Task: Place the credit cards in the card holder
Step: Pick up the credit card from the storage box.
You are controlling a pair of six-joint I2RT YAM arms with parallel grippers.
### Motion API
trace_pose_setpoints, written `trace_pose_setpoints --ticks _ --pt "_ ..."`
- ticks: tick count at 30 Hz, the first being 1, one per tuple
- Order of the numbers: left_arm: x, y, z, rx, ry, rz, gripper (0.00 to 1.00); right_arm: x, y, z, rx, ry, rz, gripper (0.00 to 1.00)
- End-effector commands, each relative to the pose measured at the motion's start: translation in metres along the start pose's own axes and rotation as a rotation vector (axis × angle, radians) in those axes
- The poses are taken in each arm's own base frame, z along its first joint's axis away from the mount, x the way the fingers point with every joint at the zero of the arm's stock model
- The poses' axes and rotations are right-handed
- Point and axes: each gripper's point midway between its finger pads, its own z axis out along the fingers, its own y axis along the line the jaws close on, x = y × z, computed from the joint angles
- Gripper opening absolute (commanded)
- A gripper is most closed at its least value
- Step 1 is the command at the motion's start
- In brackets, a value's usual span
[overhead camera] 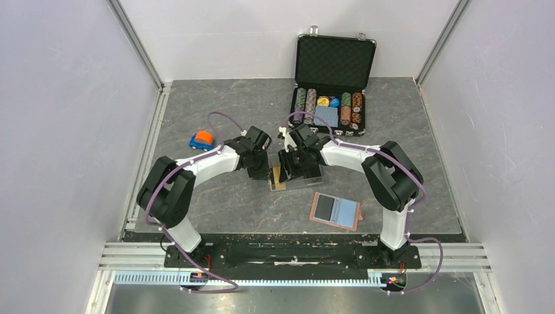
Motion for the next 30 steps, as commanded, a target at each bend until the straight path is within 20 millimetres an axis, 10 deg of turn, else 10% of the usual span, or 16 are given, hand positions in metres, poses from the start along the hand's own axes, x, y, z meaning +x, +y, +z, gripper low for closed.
trace_pose_setpoints --ticks 1,9,30 --pt "-0.007 -0.007 -0.002 0.041 -0.03 0.009 0.02 -0.006 0.003 0.009 -0.007 0.004 0.007 0.34" --pt "-0.003 -0.009 -0.003 0.053 -0.022 0.008 0.02 -0.007 0.008 0.011 -0.012 0.01 0.0 0.0" --pt "0.0 0.005 -0.003 -0.003 -0.03 -0.004 0.02 -0.005 -0.007 -0.022 0.127 -0.012 -0.048 0.0"
